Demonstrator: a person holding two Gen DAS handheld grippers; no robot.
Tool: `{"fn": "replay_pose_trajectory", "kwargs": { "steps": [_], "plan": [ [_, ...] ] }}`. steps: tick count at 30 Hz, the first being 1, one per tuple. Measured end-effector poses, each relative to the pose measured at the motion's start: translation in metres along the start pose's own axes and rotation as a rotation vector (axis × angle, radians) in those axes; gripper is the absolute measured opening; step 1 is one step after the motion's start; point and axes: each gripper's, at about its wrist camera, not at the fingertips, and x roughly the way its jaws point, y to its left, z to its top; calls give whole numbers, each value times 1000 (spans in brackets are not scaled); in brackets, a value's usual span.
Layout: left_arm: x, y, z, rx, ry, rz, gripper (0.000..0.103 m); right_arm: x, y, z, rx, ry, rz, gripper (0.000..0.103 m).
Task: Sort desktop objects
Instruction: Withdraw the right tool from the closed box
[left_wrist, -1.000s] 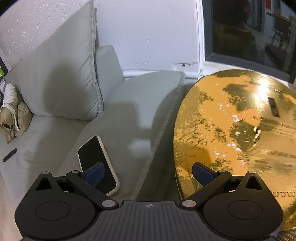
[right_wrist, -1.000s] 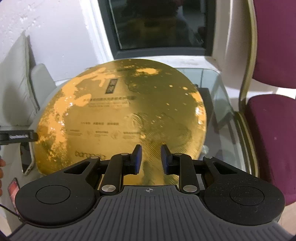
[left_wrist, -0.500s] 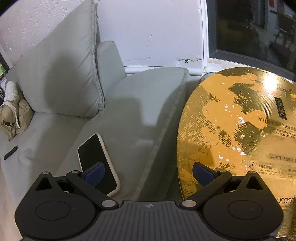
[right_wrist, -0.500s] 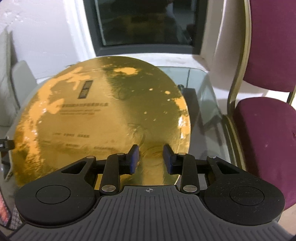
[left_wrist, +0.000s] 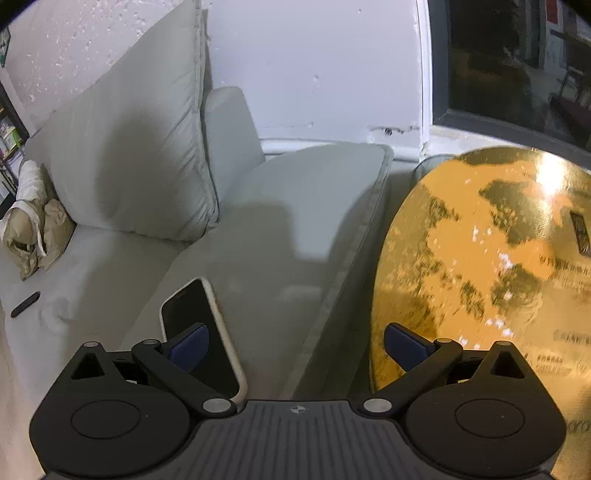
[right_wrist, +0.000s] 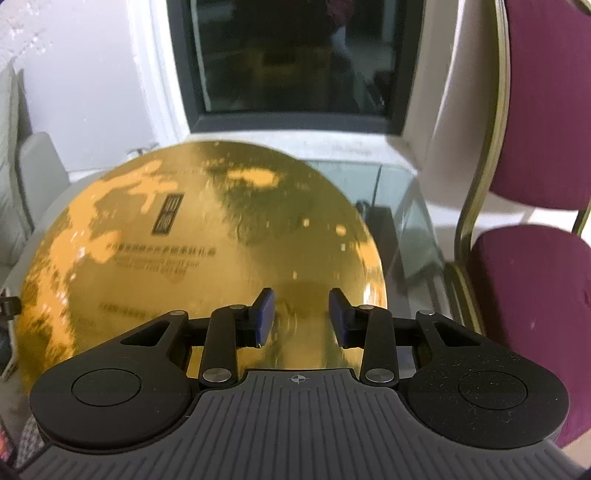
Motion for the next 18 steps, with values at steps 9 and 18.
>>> {"fn": "replay_pose_trajectory", "kwargs": {
  "steps": [9, 18],
  "plan": [
    [10, -1, 12, -8, 12, -15, 102, 17, -1, 19, 22, 71, 12, 39],
    [-32, -3, 1, 75, 54, -27, 102, -44, -6, 0, 70, 79, 141, 58]
  ]
}}
